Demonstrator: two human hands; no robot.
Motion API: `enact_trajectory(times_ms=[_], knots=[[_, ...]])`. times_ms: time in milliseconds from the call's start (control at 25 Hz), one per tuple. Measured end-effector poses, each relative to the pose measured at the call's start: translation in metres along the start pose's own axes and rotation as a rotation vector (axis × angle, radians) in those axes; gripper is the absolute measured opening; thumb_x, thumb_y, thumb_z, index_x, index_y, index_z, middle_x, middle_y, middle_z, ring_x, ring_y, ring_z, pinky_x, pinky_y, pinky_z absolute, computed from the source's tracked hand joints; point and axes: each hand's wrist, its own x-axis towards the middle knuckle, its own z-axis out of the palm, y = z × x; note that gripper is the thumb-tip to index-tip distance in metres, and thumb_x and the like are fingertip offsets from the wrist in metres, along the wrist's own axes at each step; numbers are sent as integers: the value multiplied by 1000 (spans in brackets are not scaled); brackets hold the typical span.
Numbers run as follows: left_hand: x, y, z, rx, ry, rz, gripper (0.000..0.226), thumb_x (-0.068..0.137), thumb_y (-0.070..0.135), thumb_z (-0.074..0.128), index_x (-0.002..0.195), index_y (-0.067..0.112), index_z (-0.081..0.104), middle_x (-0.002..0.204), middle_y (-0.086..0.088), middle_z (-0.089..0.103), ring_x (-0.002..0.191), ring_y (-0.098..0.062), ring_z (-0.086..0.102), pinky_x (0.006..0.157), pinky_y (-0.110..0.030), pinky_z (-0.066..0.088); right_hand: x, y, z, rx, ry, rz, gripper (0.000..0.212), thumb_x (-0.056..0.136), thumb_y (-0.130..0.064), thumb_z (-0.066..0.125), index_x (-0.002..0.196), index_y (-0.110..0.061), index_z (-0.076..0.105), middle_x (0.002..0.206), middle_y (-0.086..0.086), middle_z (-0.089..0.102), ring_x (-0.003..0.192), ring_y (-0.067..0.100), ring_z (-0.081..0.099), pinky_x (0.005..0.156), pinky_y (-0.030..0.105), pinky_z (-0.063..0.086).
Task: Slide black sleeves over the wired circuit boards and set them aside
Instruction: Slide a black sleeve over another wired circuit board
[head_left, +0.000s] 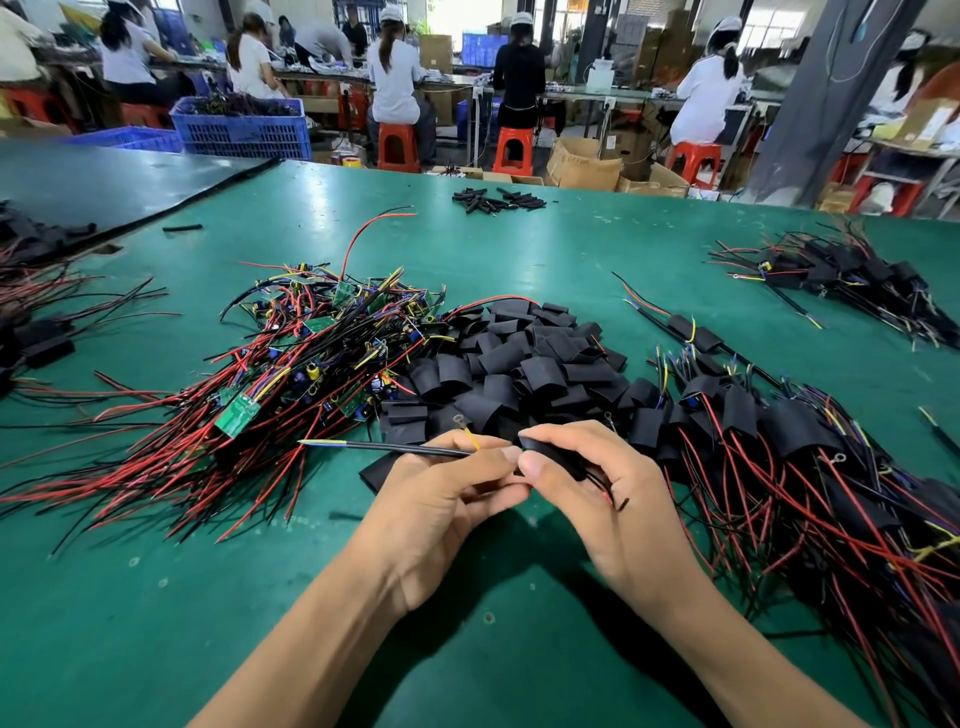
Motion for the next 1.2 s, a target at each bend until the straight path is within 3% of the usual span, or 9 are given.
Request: enact_trajectory(times_ms=[120,200,320,440,600,800,1040,1200], knots=[[-2,0,0,-27,-15,-10,58,60,11,82,111,-10,64,82,-13,71,69,-17,71,64,-24,58,-1,2,2,9,26,-20,18,93,-26,65,107,-19,74,103,-6,70,102,17,67,86,17,47],[-2,0,1,-38,-13,-20,59,59,11,83,111,-10,64,83,-15,71,70,-18,71,64,-24,58,-1,4,4,60,25,29,16,94,-27,64,106,-26,74,102,-8,69,94,13,67,82,16,46],[-2,0,1,-29,-13,-33,41,56,11,83,93,-1,70,76,-14,69,68,-19,71,63,-25,58,0,8,7,173,57,100,15,94,-31,63,101,-29,76,93,-11,68,79,5,63,74,13,46],[-3,-1,3,-3,-23,-26,24,58,9,82,79,4,72,74,-15,68,67,-21,72,63,-25,58,0,14,12,233,85,136,17,93,-32,62,98,-24,76,90,-7,68,71,10,60,70,16,48],[-2,-1,2,9,11,-1,28,59,7,81,84,1,70,74,-19,68,71,-26,72,64,-24,58,0,16,11,334,37,200,20,93,-30,62,106,-23,75,97,1,71,77,15,63,78,29,51],[-1,1,1,-25,27,62,33,60,4,79,88,-1,63,71,-14,69,63,-23,71,60,-23,58,1,6,1,294,-53,169,27,86,-34,72,111,-25,74,95,-4,74,84,9,71,76,15,51],[-4,0,3,35,-29,54,15,60,10,84,68,9,72,75,-18,70,73,-28,73,64,-23,58,-1,7,6,260,25,150,17,87,-26,67,101,-24,76,84,-9,72,79,7,68,73,12,48],[-4,0,3,47,-47,56,15,57,11,85,67,11,74,76,-16,72,71,-23,73,63,-23,58,0,10,6,258,22,158,15,87,-27,67,98,-26,76,97,-4,74,92,12,69,80,18,49]])
